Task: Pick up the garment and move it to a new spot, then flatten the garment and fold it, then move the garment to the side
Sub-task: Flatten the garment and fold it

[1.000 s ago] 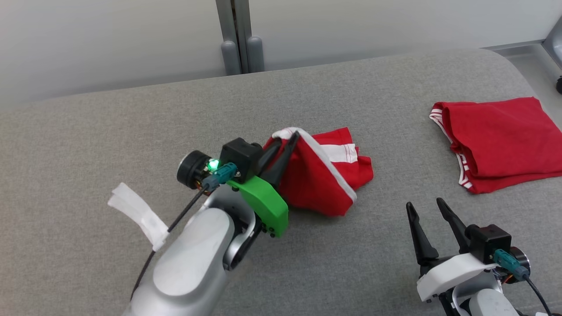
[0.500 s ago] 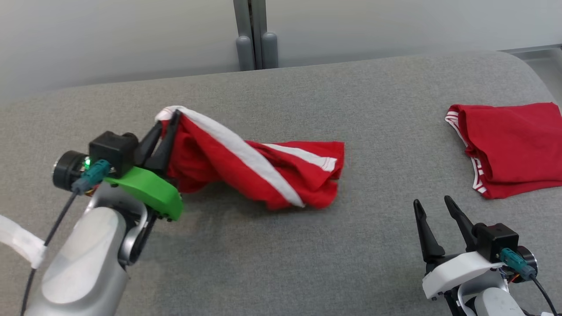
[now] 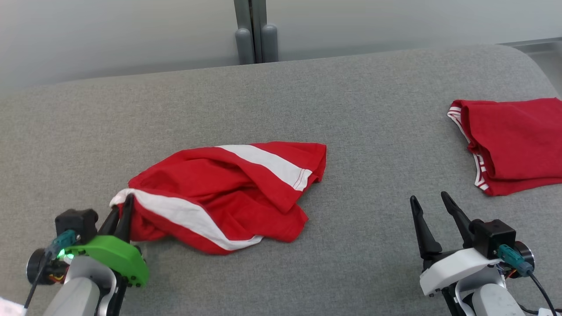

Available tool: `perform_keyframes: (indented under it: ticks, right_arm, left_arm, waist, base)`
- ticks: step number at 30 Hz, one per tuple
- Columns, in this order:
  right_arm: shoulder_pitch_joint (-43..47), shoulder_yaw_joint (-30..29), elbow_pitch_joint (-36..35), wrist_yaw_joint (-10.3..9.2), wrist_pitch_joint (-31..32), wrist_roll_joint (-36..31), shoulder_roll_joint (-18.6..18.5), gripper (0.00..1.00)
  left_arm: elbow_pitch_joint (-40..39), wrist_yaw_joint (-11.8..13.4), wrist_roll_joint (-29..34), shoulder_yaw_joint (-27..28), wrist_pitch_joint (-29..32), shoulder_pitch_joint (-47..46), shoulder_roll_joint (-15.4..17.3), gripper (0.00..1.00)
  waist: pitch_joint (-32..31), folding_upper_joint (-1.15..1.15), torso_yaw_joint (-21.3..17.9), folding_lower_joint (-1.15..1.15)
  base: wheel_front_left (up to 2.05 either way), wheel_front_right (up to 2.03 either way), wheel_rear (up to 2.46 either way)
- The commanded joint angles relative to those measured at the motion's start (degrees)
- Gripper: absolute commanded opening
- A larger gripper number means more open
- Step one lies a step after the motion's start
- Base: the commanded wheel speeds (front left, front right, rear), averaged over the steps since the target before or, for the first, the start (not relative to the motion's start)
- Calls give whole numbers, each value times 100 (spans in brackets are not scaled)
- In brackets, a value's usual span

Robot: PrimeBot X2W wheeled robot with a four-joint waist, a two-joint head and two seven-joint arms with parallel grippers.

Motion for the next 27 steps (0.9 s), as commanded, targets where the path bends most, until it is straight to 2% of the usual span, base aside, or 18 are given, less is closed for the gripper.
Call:
perform_keyframes:
  ticks: [1,4,5,6,7,8,13,20,24,27]
  right_arm:
    - [-52,-12,-24,-10,-25,-22,-21,100]
    - [-48,-27,-17,-10,-25,-31,-21,100]
    - [-46,-23,-10,-10,-25,-29,-21,100]
    - [-48,-11,1,-10,-25,-23,-21,100]
    - [-51,1,7,-10,-25,-19,-22,100]
    - [-52,13,11,-10,-25,-12,-22,100]
    - [-35,20,11,-10,-25,11,-22,100]
    - [79,3,-23,-10,-25,-19,-21,100]
    - [126,25,-31,-10,-25,-13,-22,100]
    - [158,97,-29,-10,-25,18,-21,100]
  left_arm:
    - [131,40,-61,39,-62,120,30,0]
    - [415,46,-129,78,-144,213,-14,0]
    - [496,51,-136,89,-168,220,-26,13]
    - [604,50,-169,106,-205,224,-53,43]
    - [667,34,-168,107,-220,218,-62,84]
    - [745,16,-176,118,-257,199,-65,100]
    - [836,-9,-162,195,-390,86,30,100]
    - [437,-18,-45,255,-511,286,187,100]
    - [-31,70,-13,275,-533,503,38,100]
    - [-549,192,13,289,-548,788,-220,100]
  waist:
    - [17,0,1,0]
    - [17,0,18,0]
    - [13,0,25,0]
    - [3,0,37,0]
    - [-6,0,44,0]
    - [-18,0,53,0]
    - [-81,0,85,0]
    - [-215,0,153,0]
    - [-280,0,237,0]
    - [-318,0,311,0]
  base:
    - [0,0,0]
    - [0,0,0]
    - [0,0,0]
    - [0,0,0]
    - [0,0,0]
    - [0,0,0]
    - [0,0,0]
    - [0,0,0]
    - [0,0,0]
    - [0,0,0]
